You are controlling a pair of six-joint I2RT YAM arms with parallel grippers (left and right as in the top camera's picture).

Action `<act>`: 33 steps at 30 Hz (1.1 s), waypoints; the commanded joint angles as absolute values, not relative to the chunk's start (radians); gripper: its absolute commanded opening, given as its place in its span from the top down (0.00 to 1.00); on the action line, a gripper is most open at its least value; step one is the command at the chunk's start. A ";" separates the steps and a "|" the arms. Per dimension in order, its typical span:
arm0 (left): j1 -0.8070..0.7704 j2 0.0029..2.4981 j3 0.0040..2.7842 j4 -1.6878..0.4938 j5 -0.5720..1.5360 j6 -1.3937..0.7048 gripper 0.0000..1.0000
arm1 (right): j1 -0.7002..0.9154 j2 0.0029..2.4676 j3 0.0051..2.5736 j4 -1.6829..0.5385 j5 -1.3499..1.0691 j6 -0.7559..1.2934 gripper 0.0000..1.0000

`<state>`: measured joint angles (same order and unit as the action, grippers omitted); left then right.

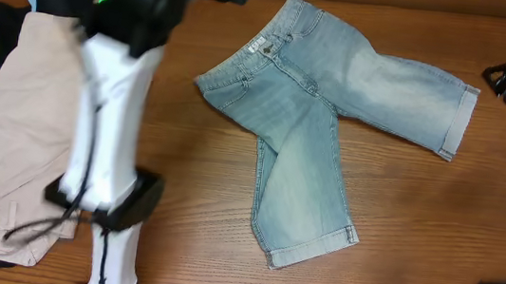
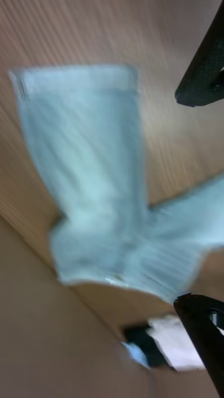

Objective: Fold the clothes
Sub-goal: 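Pull the lower leg of the shorts rightward with the right gripper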

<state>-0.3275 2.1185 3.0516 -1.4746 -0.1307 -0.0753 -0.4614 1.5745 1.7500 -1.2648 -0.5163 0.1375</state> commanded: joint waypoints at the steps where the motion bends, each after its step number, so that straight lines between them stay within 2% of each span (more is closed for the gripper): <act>1: -0.332 2.078 3.060 -1.540 -0.111 -0.088 0.00 | -0.432 1.486 1.768 -1.364 -0.544 0.069 0.00; 6: -0.332 2.082 3.058 -1.682 -0.111 -0.136 0.00 | -0.360 1.436 1.717 -1.496 -0.441 0.070 0.00; 11: -0.332 2.124 3.038 -1.680 -0.096 -0.136 0.00 | -0.277 1.437 1.564 -1.501 -0.393 0.080 0.00; 15: -0.334 2.190 3.030 -1.686 -0.083 -0.135 0.00 | -0.215 1.437 1.353 -1.384 -0.378 0.136 0.00; 17: -0.334 2.225 3.030 -1.688 -0.082 -0.136 0.00 | -0.183 1.437 1.251 -1.316 -0.374 0.160 0.09; 21: -0.334 2.299 3.030 -1.687 -0.080 -0.136 0.00 | -0.107 1.437 1.063 -1.171 -0.374 0.241 0.18; 28: -0.334 2.400 3.030 -1.682 -0.076 -0.136 0.00 | 0.057 1.438 0.835 -0.942 -0.279 0.526 0.18; 33: -0.334 2.427 3.030 -1.688 -0.076 -0.136 0.00 | 0.144 1.437 0.741 -0.863 -0.224 0.664 0.18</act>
<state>-0.3275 2.4187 3.0299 -1.6840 -0.0856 -0.1249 0.1116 1.4391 0.7799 -0.8825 -0.2817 0.5236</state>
